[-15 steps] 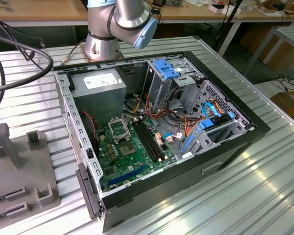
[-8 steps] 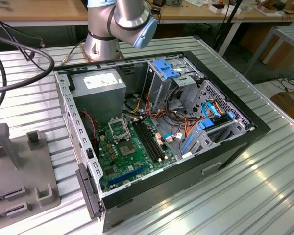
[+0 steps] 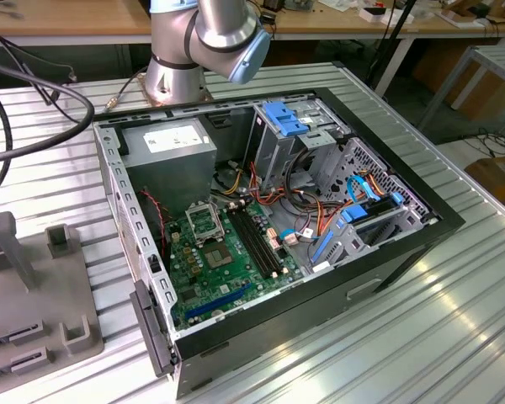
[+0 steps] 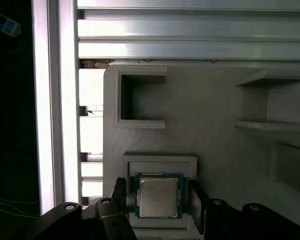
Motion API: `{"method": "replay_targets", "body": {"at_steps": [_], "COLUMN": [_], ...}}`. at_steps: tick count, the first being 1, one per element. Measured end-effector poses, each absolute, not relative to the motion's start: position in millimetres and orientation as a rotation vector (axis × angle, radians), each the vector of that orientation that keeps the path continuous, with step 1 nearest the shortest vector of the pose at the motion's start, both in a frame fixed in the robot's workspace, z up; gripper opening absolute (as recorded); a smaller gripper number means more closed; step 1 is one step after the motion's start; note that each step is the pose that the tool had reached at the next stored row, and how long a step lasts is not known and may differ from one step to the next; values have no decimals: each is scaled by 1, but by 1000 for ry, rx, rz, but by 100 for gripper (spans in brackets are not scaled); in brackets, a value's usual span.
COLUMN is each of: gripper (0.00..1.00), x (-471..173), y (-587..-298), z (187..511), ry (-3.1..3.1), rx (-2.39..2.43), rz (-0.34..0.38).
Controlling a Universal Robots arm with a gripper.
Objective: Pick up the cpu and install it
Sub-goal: 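Pick up the cpu and move it towards the insertion slot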
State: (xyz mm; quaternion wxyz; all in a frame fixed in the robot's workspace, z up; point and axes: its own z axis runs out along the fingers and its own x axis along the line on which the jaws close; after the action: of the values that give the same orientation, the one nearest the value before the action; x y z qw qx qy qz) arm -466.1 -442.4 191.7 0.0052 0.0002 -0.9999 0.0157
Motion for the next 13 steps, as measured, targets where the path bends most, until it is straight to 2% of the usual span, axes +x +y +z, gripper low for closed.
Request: {"method": "replay_targets", "body": {"at_steps": [13], "gripper": [61], "x": [-466], "y": [-442], "z": [191], "ry": [-3131], "rx": [9], "rz": [66]}}
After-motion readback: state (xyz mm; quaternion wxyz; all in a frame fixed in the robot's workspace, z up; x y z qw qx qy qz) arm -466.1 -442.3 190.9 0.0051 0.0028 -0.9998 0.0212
